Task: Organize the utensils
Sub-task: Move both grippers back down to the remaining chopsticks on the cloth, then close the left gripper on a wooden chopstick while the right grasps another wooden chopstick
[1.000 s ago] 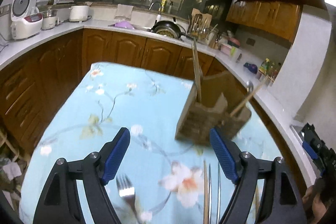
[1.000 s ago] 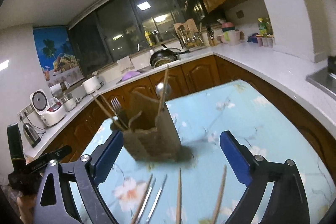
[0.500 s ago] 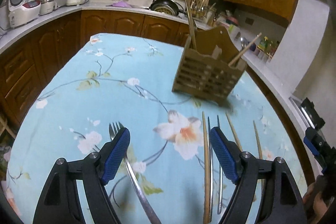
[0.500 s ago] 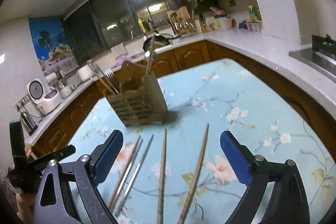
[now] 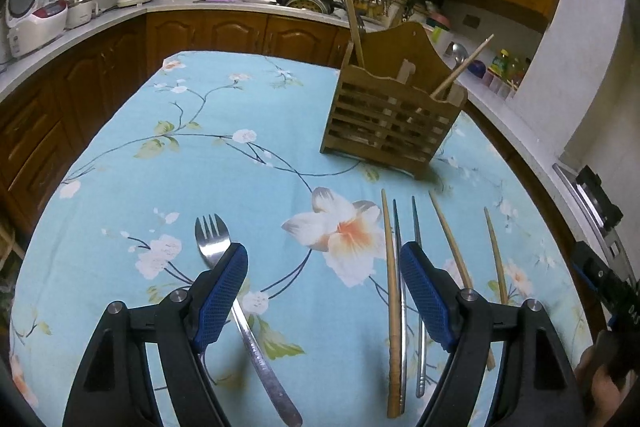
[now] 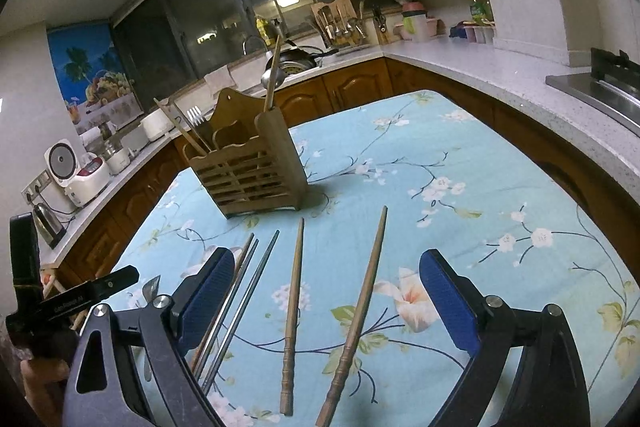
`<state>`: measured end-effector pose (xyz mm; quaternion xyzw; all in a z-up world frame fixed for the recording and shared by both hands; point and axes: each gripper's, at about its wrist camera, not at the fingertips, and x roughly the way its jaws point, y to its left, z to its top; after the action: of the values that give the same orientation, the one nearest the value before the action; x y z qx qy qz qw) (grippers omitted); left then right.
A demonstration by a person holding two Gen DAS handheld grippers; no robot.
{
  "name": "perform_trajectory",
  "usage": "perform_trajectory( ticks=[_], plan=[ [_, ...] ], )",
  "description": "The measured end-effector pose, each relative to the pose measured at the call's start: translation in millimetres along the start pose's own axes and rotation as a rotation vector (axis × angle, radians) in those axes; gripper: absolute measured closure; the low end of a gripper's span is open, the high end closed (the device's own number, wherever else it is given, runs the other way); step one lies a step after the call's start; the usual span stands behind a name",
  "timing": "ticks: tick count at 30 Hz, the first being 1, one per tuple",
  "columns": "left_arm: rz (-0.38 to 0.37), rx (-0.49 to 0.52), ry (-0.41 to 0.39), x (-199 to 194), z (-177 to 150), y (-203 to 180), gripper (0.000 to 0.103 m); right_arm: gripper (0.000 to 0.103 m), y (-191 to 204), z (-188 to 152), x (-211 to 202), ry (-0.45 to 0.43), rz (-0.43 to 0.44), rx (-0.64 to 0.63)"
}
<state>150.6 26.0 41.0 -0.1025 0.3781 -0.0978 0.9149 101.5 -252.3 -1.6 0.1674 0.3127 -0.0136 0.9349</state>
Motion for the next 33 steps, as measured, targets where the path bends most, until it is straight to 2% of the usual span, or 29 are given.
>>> perform_trajectory(
  ticks=[8,9,13,19,21,25,31,33],
  plan=[
    [0.005,0.03,0.06,23,8,-14,0.026,0.009,0,5,14,0.028,-0.006,-0.016],
    [0.002,0.032,0.066,26,11,-15,0.027,0.011,1,6,17,0.035,-0.004,-0.019],
    [-0.004,0.055,0.084,40,21,-23,0.027,0.031,2,10,32,0.071,0.009,-0.021],
    [0.007,0.113,0.128,72,37,-38,0.039,0.054,0,13,68,0.161,0.049,0.014],
    [-0.005,0.128,0.153,86,44,-42,0.046,0.059,4,13,82,0.193,0.054,0.008],
    [-0.015,0.153,0.182,111,56,-49,0.049,0.066,11,16,105,0.237,0.059,-0.01],
    [-0.036,0.188,0.221,147,68,-61,0.059,0.074,15,24,132,0.273,0.052,-0.026],
    [-0.033,0.204,0.246,161,67,-64,0.067,0.075,15,25,139,0.285,0.047,-0.032]
  ],
)
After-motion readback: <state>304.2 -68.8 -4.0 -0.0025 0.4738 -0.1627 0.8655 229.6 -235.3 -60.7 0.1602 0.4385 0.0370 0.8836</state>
